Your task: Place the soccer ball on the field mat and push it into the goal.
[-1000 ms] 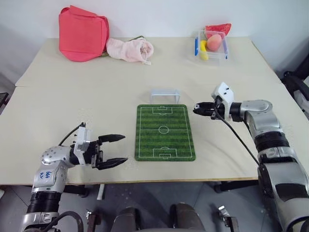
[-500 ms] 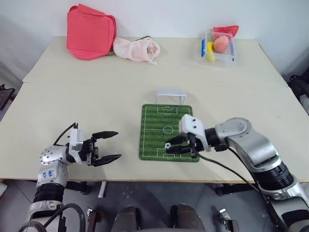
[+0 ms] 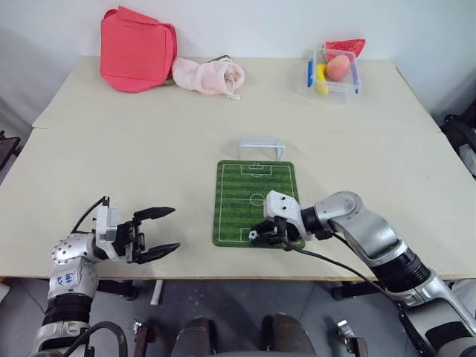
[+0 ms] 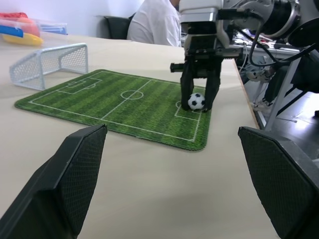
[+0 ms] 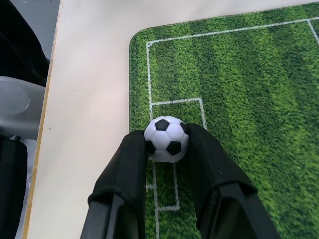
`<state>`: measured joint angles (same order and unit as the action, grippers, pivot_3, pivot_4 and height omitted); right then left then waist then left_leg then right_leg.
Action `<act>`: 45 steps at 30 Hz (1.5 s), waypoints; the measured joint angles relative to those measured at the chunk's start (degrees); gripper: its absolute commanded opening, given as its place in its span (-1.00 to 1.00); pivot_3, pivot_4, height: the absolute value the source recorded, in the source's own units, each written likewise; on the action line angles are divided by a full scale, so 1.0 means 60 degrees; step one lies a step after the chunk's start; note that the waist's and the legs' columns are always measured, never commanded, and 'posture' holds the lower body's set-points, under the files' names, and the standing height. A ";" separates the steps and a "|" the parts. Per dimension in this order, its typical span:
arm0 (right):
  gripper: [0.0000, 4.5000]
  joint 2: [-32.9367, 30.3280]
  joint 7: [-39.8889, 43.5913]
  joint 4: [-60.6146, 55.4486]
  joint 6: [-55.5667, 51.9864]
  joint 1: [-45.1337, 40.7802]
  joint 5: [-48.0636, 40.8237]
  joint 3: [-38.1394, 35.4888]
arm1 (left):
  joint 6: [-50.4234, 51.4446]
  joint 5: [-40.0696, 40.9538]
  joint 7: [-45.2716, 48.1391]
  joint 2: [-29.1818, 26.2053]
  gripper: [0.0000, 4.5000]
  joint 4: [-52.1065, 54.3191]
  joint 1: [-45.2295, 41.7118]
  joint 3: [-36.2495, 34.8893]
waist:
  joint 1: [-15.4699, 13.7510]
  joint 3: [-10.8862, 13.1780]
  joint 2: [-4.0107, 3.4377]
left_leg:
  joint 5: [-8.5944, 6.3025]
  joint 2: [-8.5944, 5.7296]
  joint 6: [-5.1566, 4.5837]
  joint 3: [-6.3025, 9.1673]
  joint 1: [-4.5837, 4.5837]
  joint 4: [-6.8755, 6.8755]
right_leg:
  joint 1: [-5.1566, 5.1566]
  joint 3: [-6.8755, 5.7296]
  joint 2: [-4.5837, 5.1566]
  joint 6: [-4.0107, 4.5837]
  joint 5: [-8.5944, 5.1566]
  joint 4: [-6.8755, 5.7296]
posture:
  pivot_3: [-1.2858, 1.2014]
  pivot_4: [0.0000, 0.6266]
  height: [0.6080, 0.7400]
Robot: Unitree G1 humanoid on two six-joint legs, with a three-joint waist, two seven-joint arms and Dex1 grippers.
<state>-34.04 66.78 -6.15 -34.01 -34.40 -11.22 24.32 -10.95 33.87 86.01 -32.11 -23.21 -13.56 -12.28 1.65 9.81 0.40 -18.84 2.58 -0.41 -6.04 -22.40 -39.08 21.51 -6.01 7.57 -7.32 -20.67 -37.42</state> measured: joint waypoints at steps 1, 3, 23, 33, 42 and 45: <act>-0.63 0.0011 0.0012 0.0060 0.0057 -0.0011 0.0004 0.0000 | 0.0034 0.0011 -0.0002 -0.0002 1.00 0.0062 0.0043 -0.0007 | 0.0001 0.0000 0.0000 | 0.0000 0.0000 0.0000 0.0000 0.0000 0.0000 | 0.0000 0.0000 0.0000 0.0000 0.0000 0.0000 | 0.03 -0.52 1.00; -0.63 0.0048 0.0044 0.0205 0.0154 -0.0033 0.0002 0.0000 | 0.0077 0.0022 -0.0004 -0.0018 1.00 0.0125 0.0106 -0.0024 | 0.0007 0.0000 0.0000 | 0.0000 0.0001 0.0000 -0.0001 0.0001 0.0000 | 0.0000 0.0000 -0.0002 0.0000 0.0000 0.0000 | 0.03 -0.52 1.00; -0.20 0.0092 0.0282 0.0712 0.0693 -0.0192 0.0021 -0.0003 | 0.0330 0.0068 -0.0011 -0.0089 1.00 0.0395 0.0044 -0.0055 | 0.0001 0.0000 0.0000 | 0.0000 0.0002 0.0000 -0.0002 0.0001 0.0000 | -0.0001 0.0000 0.0000 0.0000 0.0000 0.0000 | 0.03 -0.52 1.00; -0.20 -0.0221 0.0291 0.0175 0.0437 -0.0396 0.0053 -0.0043 | 0.0373 0.0066 -0.0011 -0.0092 1.00 0.0359 -0.0113 -0.0055 | 0.0003 0.0000 0.0001 | 0.0000 0.0001 0.0000 -0.0002 0.0000 0.0000 | 0.0001 0.0001 0.0001 0.0000 0.0000 0.0000 | 0.03 -0.52 1.00; -0.45 -0.0495 -0.0115 -0.1751 -0.0627 -0.0748 -0.0100 -0.0588 | 0.0460 0.0063 -0.0008 -0.0112 1.00 0.0333 -0.0262 -0.0052 | -0.0009 0.0000 0.0001 | -0.0001 0.0002 0.0001 0.0003 -0.0001 0.0003 | 0.0000 -0.0001 0.0000 0.0000 0.0000 0.0001 | 0.03 -0.52 1.00; -0.85 -0.0550 -0.0346 -0.2461 -0.0908 -0.0144 -0.0112 -0.0319 | 0.0479 0.0063 -0.0007 -0.0141 1.00 0.0332 -0.0261 -0.0052 | -0.0015 0.0001 0.0002 | -0.0002 -0.0001 0.0000 0.0002 -0.0001 0.0003 | 0.0000 -0.0001 0.0001 0.0000 0.0000 0.0003 | 0.03 -0.52 1.00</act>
<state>-37.34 64.70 -20.92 -39.46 -35.26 -11.89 22.41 -8.08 34.25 85.96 -32.96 -21.22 -15.13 -12.59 1.56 9.82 0.41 -18.85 2.57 -0.41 -6.03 -22.41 -39.06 21.51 -6.02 7.58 -7.31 -20.67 -37.40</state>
